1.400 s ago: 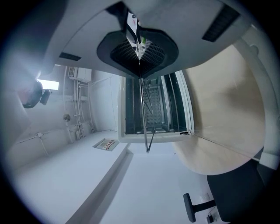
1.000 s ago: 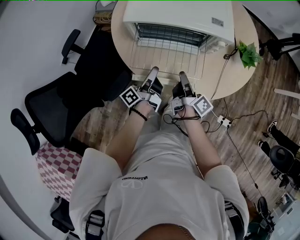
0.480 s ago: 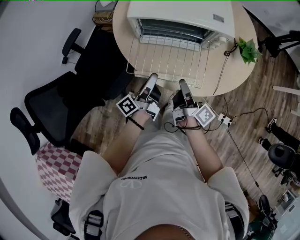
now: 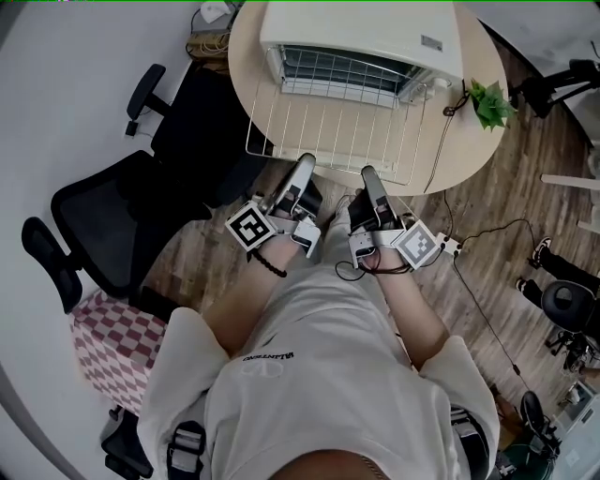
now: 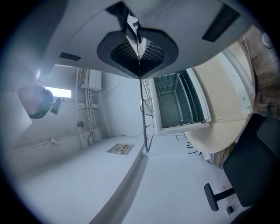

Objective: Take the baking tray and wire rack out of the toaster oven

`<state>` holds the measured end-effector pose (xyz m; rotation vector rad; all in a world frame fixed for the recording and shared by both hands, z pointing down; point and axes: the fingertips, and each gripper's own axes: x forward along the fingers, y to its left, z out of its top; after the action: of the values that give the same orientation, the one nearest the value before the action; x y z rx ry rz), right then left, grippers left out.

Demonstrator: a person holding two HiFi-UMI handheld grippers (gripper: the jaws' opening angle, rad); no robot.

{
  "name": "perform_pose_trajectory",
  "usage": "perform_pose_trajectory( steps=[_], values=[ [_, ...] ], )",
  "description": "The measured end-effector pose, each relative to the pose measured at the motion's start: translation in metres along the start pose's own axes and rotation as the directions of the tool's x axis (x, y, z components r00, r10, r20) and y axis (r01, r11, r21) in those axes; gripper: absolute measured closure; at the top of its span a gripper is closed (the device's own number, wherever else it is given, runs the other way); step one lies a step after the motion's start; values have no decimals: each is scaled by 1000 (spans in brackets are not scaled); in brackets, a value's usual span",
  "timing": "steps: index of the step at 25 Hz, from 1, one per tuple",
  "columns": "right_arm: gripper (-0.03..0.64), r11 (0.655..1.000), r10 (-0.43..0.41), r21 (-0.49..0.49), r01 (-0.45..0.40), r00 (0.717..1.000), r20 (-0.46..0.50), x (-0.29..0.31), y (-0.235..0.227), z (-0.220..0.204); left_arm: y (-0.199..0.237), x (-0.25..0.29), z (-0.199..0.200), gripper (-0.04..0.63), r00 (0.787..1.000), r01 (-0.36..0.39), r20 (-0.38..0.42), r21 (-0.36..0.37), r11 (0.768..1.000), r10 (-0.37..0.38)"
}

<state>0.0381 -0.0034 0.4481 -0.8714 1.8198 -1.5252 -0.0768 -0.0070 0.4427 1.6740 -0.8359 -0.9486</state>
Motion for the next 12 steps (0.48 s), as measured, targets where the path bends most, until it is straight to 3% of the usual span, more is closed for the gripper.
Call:
perform_pose_trajectory(
  steps=[12],
  values=[
    [604, 998, 40, -57, -39, 999, 16, 44, 34, 47, -23, 61, 25, 591, 998, 44, 39, 19, 999, -45]
  ],
)
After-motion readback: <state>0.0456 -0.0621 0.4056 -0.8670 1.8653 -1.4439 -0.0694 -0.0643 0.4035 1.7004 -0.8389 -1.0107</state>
